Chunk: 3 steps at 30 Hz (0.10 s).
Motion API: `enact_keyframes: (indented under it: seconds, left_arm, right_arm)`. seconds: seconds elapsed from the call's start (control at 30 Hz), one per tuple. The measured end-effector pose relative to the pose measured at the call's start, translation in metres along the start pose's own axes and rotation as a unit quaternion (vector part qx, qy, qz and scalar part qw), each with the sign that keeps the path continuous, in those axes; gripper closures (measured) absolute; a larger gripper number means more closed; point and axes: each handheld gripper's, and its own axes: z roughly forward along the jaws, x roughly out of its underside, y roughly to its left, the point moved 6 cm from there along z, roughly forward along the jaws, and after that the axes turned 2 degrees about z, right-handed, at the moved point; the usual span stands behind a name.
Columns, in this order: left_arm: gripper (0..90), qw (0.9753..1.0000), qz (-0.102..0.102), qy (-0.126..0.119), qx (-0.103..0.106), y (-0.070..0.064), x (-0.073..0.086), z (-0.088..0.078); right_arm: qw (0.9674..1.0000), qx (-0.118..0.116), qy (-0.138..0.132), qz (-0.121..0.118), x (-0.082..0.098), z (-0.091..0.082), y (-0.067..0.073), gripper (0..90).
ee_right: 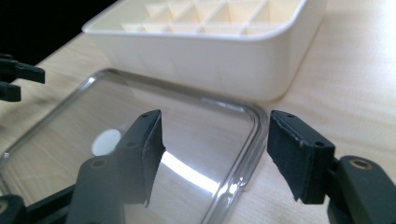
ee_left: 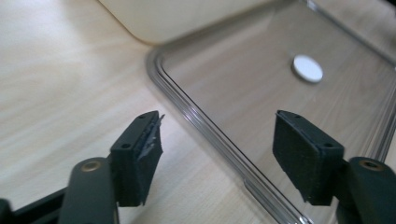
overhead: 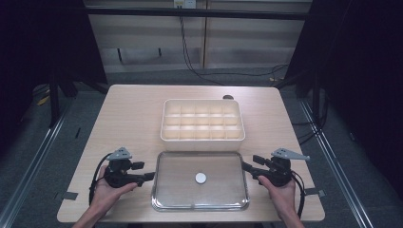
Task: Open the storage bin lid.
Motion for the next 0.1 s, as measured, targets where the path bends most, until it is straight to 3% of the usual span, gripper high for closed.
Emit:
enact_keyframes:
  seconds: [0.07, 0.1]
  left_arm:
    - [30.7, 0.9998, 0.009, -0.012, -0.015, 0.0018, -0.0002, -0.0086]
    - [30.7, 0.9997, 0.002, -0.021, -0.012, 0.0025, 0.0003, -0.0132]
  right_arm:
    - [0.9999, 0.003, -0.014, -0.008, -0.0018, -0.0094, 0.0030, 34.3]
    - [0.9998, 0.005, -0.017, -0.013, -0.0016, -0.0124, 0.0035, 33.4]
